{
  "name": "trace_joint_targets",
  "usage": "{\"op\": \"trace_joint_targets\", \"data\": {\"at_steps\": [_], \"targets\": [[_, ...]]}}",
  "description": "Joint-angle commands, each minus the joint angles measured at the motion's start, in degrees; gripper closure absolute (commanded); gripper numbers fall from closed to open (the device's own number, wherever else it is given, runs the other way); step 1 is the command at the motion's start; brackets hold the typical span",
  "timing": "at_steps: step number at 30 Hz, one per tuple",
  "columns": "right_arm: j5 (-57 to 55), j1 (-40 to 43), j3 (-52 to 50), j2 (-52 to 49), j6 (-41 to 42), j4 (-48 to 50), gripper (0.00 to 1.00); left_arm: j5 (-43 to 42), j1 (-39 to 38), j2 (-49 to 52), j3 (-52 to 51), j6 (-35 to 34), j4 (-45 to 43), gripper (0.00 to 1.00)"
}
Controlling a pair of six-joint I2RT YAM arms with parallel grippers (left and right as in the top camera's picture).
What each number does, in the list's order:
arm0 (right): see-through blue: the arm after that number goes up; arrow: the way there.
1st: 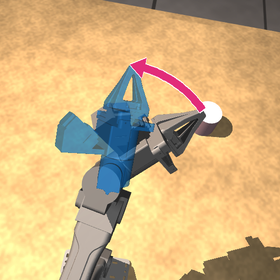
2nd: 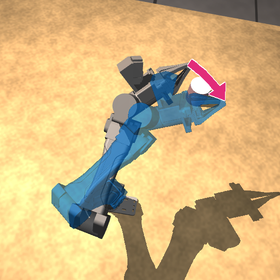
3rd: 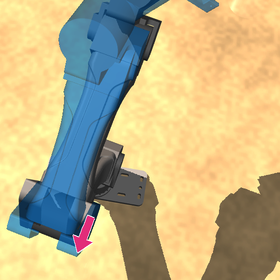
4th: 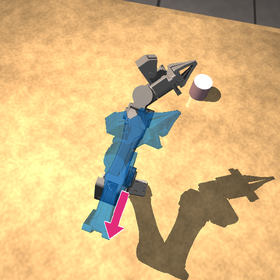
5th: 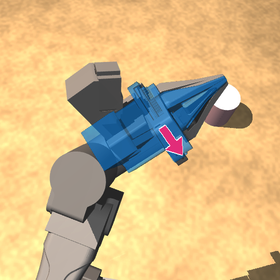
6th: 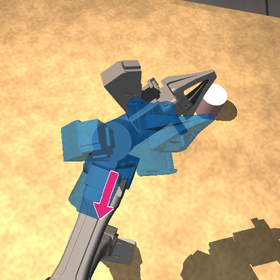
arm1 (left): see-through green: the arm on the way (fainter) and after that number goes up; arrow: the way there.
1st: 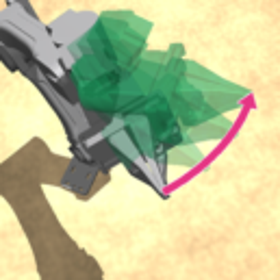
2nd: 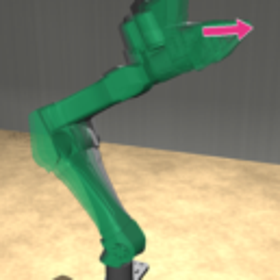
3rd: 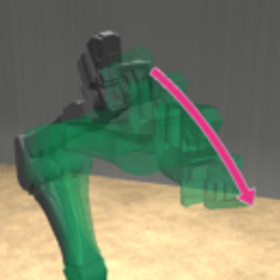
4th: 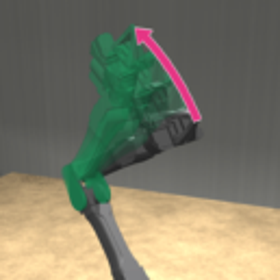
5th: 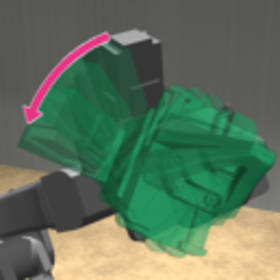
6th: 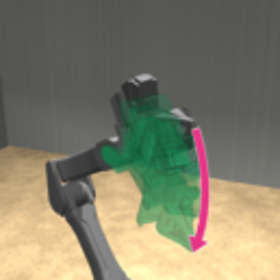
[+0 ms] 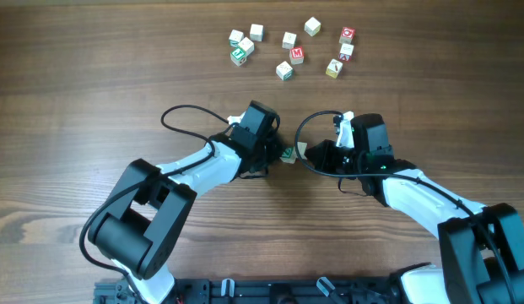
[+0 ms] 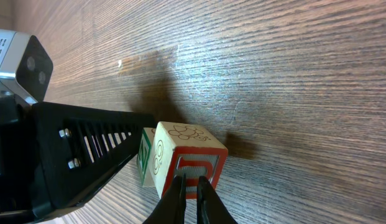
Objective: Form a horizontal line
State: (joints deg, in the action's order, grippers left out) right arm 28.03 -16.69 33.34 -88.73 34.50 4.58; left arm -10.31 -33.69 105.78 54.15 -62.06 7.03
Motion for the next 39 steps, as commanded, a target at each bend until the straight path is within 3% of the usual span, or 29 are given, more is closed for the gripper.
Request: {"op": "trace_joint_targets", "data": {"at_steps": [1, 9, 20, 26, 33, 35, 39], "targets": [[2.23, -1.01, 0.72, -0.31, 0.2, 0.2, 0.92, -2.84, -1.68, 0.59, -0.31, -0.33, -0.61, 0.94], [-3.26, 1.6, 0.72, -0.31, 0.15, -6.49, 0.95, -2.86, -1.68, 0.59, -0.31, -0.28, -0.39, 0.96], [-6.58, 1.84, 1.03, -0.31, -1.6, -5.95, 0.96, -2.43, -1.29, 0.2, -0.24, -0.09, -0.44, 0.96], [-6.69, 1.77, 8.0, 3.89, -6.12, -18.23, 0.96, 0.02, 5.31, -6.62, -0.13, 3.91, 1.25, 0.96], [-5.95, -0.39, 8.33, 5.79, -3.5, -25.2, 0.95, 9.11, 13.42, -16.31, -0.15, 6.47, 10.45, 0.96], [-5.99, -3.32, 8.33, 5.64, -2.51, -23.61, 0.96, 10.45, 15.96, -17.94, -0.15, 4.63, 10.03, 0.96], [-10.78, -9.33, 8.33, 5.57, 1.38, -20.94, 0.96, 10.4, 20.11, -18.88, -0.15, -7.41, 6.08, 0.96]]}}
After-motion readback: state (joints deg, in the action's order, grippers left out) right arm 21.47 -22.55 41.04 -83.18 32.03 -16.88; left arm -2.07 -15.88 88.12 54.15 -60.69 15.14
